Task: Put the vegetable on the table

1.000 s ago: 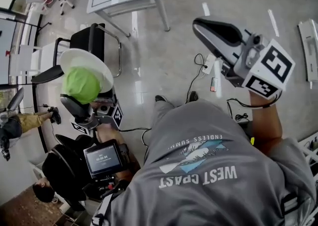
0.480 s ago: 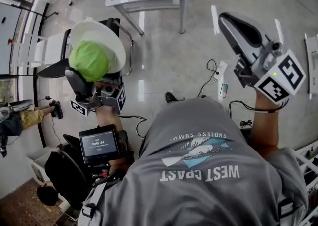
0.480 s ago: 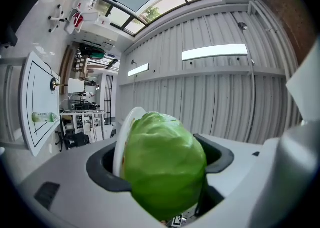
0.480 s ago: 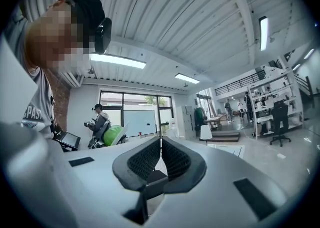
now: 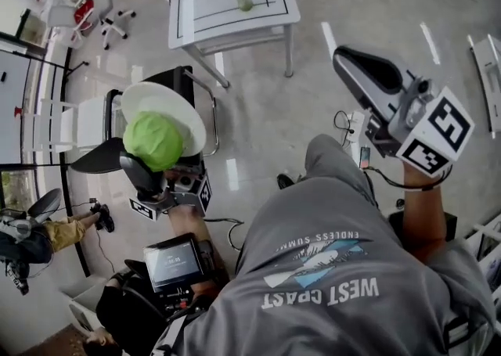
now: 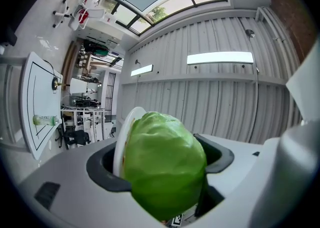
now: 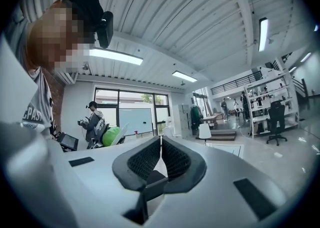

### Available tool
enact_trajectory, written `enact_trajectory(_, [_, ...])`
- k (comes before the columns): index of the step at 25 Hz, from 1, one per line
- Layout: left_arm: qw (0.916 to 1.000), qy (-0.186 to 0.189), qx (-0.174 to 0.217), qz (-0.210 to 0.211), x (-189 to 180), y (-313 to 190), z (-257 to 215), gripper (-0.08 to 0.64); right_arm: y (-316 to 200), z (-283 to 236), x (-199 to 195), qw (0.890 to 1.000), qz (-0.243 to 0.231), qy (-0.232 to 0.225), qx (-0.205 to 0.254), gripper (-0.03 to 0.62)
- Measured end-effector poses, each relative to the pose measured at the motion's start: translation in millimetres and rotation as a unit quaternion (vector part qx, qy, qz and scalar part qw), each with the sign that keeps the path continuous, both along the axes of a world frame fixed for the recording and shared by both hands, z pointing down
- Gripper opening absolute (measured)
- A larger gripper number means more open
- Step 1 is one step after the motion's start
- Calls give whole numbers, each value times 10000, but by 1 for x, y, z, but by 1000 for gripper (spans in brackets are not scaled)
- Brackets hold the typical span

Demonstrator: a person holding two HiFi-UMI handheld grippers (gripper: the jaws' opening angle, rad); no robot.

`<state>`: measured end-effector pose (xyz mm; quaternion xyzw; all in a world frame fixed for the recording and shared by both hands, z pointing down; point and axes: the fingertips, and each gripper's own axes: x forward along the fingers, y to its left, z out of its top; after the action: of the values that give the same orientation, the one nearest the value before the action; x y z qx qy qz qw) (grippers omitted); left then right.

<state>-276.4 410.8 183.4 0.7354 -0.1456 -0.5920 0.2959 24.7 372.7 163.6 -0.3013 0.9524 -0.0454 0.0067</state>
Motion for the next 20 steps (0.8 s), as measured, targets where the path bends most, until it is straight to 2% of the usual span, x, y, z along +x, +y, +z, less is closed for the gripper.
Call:
enact_trajectory(3, [9998,-44,-162,51,-8,-15,9,390,-12,19,-5,9997,82,-43,-240,9])
enact_trajectory(7, [9997,31,-228,-31,-7,-61,20,390,-61,32,3,9995,81,28,-302,9])
enact_trajectory(10, [9993,-83,-357,-83,-3,-81,19,390,-87,36,9,9990,98,-93,-415,9])
enact_trajectory(15, [9998,-175,5,-122,20,-127,-11,390,-133,2,30,9997,-20,-232,67,9])
enact_trajectory(20, [9997,-149,16,-211,39,-172,-17,390,-188,10,51,9998,-131,-153,-49,9])
